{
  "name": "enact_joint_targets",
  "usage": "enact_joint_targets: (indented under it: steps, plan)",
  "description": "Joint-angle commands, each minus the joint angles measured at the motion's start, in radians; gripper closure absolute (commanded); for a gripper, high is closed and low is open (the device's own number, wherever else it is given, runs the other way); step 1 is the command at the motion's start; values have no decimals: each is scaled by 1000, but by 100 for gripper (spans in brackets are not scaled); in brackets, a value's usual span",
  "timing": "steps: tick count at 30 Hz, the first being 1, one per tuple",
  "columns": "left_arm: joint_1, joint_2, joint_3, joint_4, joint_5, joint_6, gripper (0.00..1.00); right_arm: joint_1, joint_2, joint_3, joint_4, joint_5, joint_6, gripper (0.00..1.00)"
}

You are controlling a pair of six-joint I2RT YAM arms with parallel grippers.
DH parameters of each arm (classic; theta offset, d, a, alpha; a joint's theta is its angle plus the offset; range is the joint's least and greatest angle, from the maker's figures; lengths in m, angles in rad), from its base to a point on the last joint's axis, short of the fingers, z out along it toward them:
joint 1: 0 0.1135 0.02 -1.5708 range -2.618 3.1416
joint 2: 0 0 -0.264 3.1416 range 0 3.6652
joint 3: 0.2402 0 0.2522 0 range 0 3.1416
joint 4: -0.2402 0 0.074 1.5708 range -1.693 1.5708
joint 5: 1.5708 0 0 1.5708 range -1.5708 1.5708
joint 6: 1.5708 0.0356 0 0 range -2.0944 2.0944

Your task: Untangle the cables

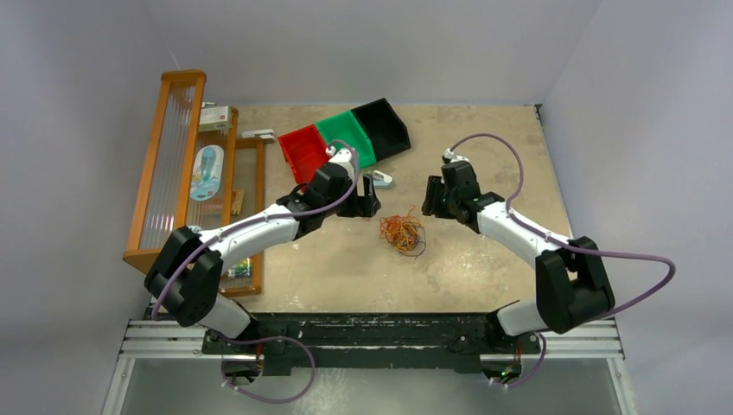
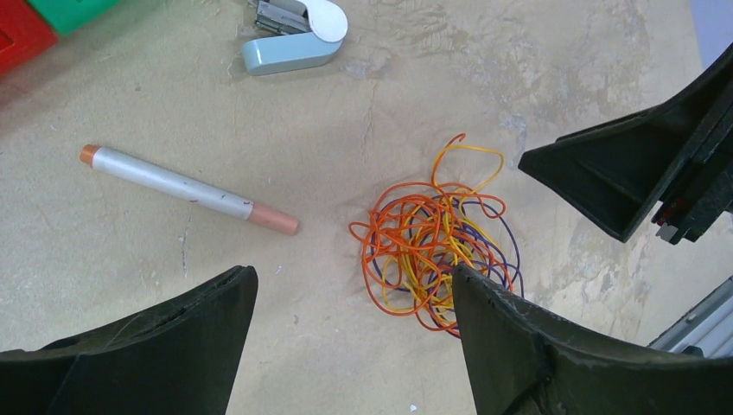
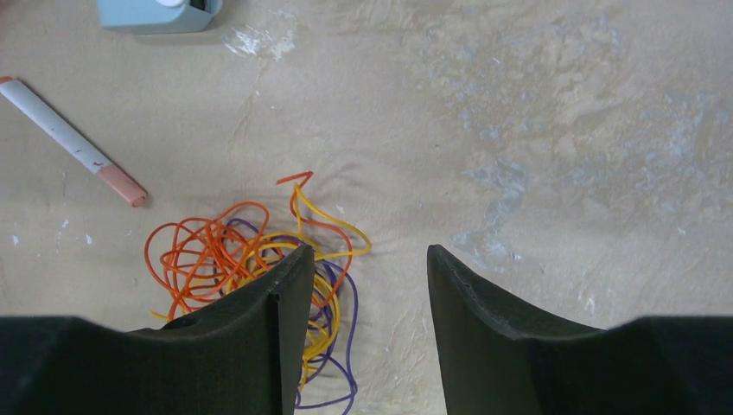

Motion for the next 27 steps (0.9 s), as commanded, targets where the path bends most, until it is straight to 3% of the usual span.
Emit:
enact_joint_targets:
  steps: [1, 9, 17, 22, 27]
  plan:
    - [-10, 11, 48, 51, -12, 33, 18, -8, 31, 11, 95, -60, -84, 47]
    - [-16, 25, 53, 50, -20, 41, 18, -11, 129, 43, 87, -42, -95, 50]
    - [-31, 59, 60, 76, -14, 45, 18, -13, 199, 38, 197, -75, -108, 54]
    - [-42, 89, 67, 93, -12, 47, 18, -13, 217, 25, 282, -103, -117, 64]
    - [-54, 126, 78, 114, -8, 47, 18, -13, 218, 7, 333, -124, -126, 84]
